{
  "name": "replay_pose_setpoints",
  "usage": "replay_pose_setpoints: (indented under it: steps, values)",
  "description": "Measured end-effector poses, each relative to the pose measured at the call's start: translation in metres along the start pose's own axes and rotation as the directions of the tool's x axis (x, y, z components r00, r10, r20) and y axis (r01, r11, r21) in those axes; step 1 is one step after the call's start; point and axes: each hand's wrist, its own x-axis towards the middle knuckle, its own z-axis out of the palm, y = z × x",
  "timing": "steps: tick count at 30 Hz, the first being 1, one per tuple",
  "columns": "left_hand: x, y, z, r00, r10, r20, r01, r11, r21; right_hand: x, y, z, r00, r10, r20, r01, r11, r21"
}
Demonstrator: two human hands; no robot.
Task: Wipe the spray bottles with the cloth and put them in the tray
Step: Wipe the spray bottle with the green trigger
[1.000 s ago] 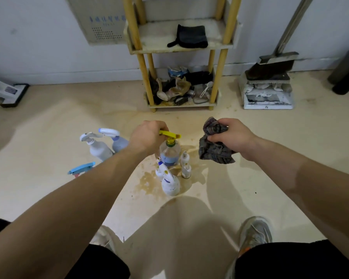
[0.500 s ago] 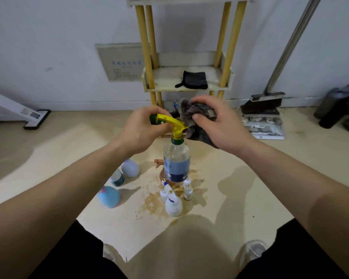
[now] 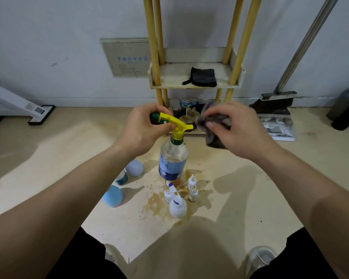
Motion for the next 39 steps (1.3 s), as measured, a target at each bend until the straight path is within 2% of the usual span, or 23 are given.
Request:
replay_pose_setpoints:
  steps: [2, 4, 8, 11, 13, 16, 19, 21, 25, 27, 29, 32, 34, 36, 39]
  values:
    - [0.001, -0.005, 0.006, 1.0, -0.018, 0.024, 0.018, 1.0, 0.003, 0.004, -0.009, 0.0, 0.99, 0.04, -0.136, -0.008, 0.975, 0.222]
    - [0.001, -0.005, 0.013, 0.999, -0.013, 0.053, 0.013, 1.0, -0.003, 0.007, -0.022, 0.006, 0.983, 0.013, -0.185, 0.051, 0.94, 0.338]
    - [0.003, -0.001, 0.021, 0.998, -0.006, 0.058, 0.01, 0.998, -0.068, 0.007, -0.022, 0.032, 0.977, -0.197, -0.084, 0.207, 0.968, 0.14]
    - [0.004, 0.001, 0.02, 0.998, -0.019, 0.057, 0.022, 0.998, -0.061, 0.01, -0.008, 0.039, 0.967, -0.255, -0.018, 0.255, 0.967, -0.012]
    - [0.005, 0.001, 0.017, 0.998, -0.051, 0.04, 0.055, 0.995, -0.084, 0.012, 0.003, 0.034, 0.968, -0.244, 0.061, 0.25, 0.963, -0.104]
    - [0.007, 0.002, 0.012, 0.997, -0.055, 0.05, 0.057, 0.998, -0.038, 0.012, 0.014, 0.025, 0.975, -0.173, 0.141, 0.199, 0.959, -0.199]
    - [0.007, 0.001, 0.014, 0.997, -0.055, 0.058, 0.056, 0.998, -0.017, 0.01, 0.004, 0.024, 0.993, -0.112, -0.028, 0.11, 0.993, -0.043]
    - [0.007, 0.002, 0.016, 0.997, -0.051, 0.055, 0.052, 0.998, -0.027, 0.01, -0.006, 0.03, 0.989, -0.112, -0.101, 0.118, 0.991, 0.059]
    - [0.007, 0.002, 0.017, 0.997, -0.075, 0.006, 0.075, 0.989, -0.125, 0.008, 0.001, 0.042, 0.993, -0.111, -0.029, 0.11, 0.994, -0.013]
    - [0.006, 0.0, 0.016, 0.995, -0.096, -0.014, 0.092, 0.984, -0.154, 0.007, 0.01, 0.041, 1.0, -0.013, 0.0, 0.013, 1.0, -0.017]
    - [0.008, -0.002, 0.011, 0.991, -0.123, -0.053, 0.113, 0.98, -0.165, 0.006, 0.018, 0.037, 0.989, 0.145, -0.02, -0.144, 0.989, 0.038]
    - [0.01, 0.0, 0.004, 0.981, -0.169, -0.092, 0.14, 0.955, -0.26, 0.002, 0.018, 0.038, 0.943, 0.318, -0.092, -0.283, 0.919, 0.274]
    - [0.009, 0.005, 0.004, 0.977, -0.19, -0.101, 0.147, 0.931, -0.333, -0.002, 0.009, 0.046, 0.957, 0.286, -0.05, -0.244, 0.885, 0.397]
    - [0.007, 0.009, 0.008, 0.974, -0.201, -0.106, 0.148, 0.915, -0.374, -0.006, 0.001, 0.056, 0.977, 0.213, 0.007, -0.196, 0.887, 0.418]
    - [0.008, 0.012, 0.012, 0.973, -0.198, -0.119, 0.133, 0.901, -0.412, -0.004, 0.002, 0.063, 0.964, 0.256, 0.071, -0.259, 0.852, 0.454]
